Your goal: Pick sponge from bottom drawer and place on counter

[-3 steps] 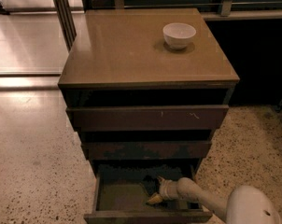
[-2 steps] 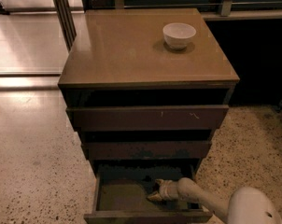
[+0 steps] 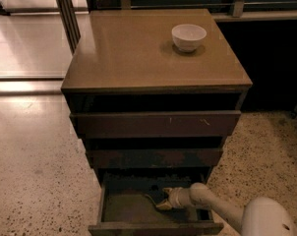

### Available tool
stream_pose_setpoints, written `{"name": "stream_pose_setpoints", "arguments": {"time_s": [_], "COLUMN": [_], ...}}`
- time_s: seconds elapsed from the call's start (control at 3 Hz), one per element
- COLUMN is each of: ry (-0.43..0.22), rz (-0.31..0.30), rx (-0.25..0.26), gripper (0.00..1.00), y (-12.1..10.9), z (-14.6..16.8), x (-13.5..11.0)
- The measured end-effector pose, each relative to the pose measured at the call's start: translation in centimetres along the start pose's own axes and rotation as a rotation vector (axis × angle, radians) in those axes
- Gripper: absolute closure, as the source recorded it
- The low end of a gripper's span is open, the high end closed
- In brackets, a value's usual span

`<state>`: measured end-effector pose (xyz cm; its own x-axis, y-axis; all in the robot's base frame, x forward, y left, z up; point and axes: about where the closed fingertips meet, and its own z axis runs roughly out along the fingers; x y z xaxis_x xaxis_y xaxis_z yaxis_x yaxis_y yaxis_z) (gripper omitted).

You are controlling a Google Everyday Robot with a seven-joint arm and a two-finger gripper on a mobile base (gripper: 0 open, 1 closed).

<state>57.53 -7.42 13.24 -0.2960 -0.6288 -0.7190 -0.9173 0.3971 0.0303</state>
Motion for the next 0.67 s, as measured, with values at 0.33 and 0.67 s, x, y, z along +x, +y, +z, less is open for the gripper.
{"name": "stream_pose_setpoints", "arguments": {"time_s": [0.33,0.67], "ry": [0.005,0.005], "rz": [-0.002,0.004], "rx": [-0.092,-0.193], "gripper": [1.00,1.00], "y": [-1.1,0.0], "z": [-1.1,-2.1], "x": [-0.8,-0.9]}}
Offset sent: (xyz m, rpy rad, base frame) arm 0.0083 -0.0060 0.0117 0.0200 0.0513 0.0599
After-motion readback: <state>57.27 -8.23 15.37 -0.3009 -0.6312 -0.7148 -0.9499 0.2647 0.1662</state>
